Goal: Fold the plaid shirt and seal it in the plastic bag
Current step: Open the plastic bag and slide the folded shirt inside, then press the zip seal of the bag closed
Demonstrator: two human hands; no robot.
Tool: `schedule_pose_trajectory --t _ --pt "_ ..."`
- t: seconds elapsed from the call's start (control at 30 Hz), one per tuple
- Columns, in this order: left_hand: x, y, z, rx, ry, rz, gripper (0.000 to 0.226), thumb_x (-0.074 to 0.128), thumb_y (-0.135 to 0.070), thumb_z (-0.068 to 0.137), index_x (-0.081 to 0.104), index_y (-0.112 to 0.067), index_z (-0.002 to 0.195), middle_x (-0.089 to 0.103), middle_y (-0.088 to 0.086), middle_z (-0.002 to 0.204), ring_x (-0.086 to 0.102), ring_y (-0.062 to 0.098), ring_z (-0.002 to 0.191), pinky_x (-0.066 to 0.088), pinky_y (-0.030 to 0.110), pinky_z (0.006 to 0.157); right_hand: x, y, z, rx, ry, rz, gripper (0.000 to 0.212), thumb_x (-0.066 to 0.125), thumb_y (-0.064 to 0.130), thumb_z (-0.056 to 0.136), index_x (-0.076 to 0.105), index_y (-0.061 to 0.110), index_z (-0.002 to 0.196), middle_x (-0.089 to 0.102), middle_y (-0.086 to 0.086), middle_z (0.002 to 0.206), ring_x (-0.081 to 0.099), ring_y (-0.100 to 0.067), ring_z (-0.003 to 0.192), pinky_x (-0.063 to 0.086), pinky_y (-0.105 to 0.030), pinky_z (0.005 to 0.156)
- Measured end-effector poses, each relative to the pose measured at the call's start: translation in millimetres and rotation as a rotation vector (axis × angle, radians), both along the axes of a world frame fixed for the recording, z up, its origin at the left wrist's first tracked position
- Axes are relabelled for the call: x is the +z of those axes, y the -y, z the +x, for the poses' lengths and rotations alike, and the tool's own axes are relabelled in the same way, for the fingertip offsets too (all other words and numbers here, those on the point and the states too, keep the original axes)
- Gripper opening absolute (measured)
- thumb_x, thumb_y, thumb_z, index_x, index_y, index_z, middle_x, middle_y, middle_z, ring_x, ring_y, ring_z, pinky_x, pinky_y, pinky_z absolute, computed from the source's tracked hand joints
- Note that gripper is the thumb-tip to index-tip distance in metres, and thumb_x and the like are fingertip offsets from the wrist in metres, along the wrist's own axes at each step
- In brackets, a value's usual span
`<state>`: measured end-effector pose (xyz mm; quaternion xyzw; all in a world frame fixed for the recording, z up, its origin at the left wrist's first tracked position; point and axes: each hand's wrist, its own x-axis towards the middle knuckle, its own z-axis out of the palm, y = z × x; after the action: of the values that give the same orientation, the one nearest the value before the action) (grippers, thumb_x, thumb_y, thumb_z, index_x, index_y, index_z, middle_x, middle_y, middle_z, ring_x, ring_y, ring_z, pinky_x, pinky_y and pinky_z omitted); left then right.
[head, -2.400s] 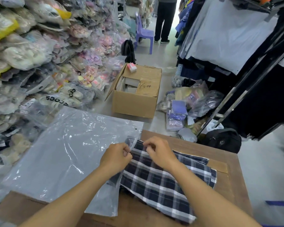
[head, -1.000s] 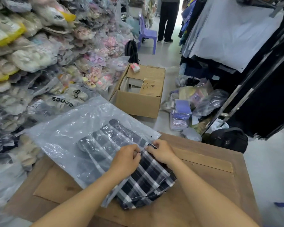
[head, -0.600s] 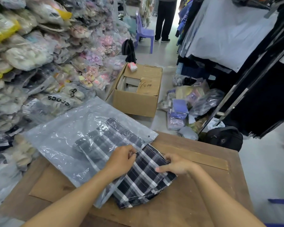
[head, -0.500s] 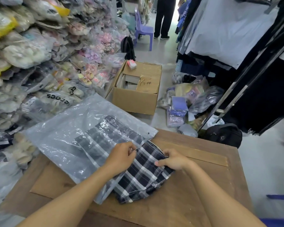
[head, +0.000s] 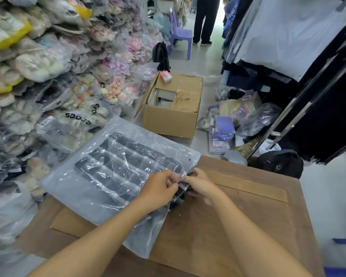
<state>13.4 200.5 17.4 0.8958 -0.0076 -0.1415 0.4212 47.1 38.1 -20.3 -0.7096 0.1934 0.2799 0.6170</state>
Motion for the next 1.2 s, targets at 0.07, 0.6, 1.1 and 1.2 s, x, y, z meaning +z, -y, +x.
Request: schedule_pose_trajectory --t 0.07,0.6,1.1,1.2 --pt "-0.9 -0.8 -0.8 -0.022 -0.019 -0.006 0.016 0.063 -0.017 0.089 0.062 -0.032 0.082 0.067 -0.002 0.073 0.064 0.016 0.067 0.054 0.033 0.067 -6.2 12.3 -4.8 -0.03 -0.039 0.068 0.072 0.09 0.025 0.064 0.054 0.02 0.127 0.071 -0.005 0.119 0.071 -0.022 0.105 0.059 -0.039 0.083" --pt "4.2 5.1 -7.2 -0.004 -0.032 -0.14 0.012 0.063 -0.007 0.08 0.065 -0.019 0.08 0.062 0.001 0.065 0.054 0.006 0.05 0.05 0.024 0.051 -1.3 -22.7 -11.2 -0.231 -0.072 0.433 0.009 0.059 -0.006 0.096 0.057 0.003 0.095 0.073 -0.005 0.065 0.073 -0.016 0.06 0.058 -0.025 0.054" --pt "-3.1 85.1 -4.1 -0.212 -0.21 -0.163 0.018 0.064 -0.026 0.092 0.064 -0.009 0.089 0.068 0.012 0.068 0.068 0.018 0.05 0.06 0.036 0.052 -10.2 83.8 -4.3 -0.519 0.062 0.022 0.016 0.061 0.018 0.098 0.069 0.007 0.092 0.069 -0.014 0.093 0.066 -0.023 0.079 0.055 -0.03 0.067" --pt "-11.0 93.5 37.2 -0.174 0.089 0.015 0.011 0.058 -0.023 0.093 0.067 -0.018 0.088 0.07 0.004 0.078 0.069 0.028 0.08 0.057 0.042 0.075 -9.8 89.5 -1.1 -0.562 0.062 0.051 0.017 0.063 0.021 0.098 0.07 0.009 0.089 0.068 -0.011 0.085 0.062 -0.018 0.069 0.053 -0.023 0.062"
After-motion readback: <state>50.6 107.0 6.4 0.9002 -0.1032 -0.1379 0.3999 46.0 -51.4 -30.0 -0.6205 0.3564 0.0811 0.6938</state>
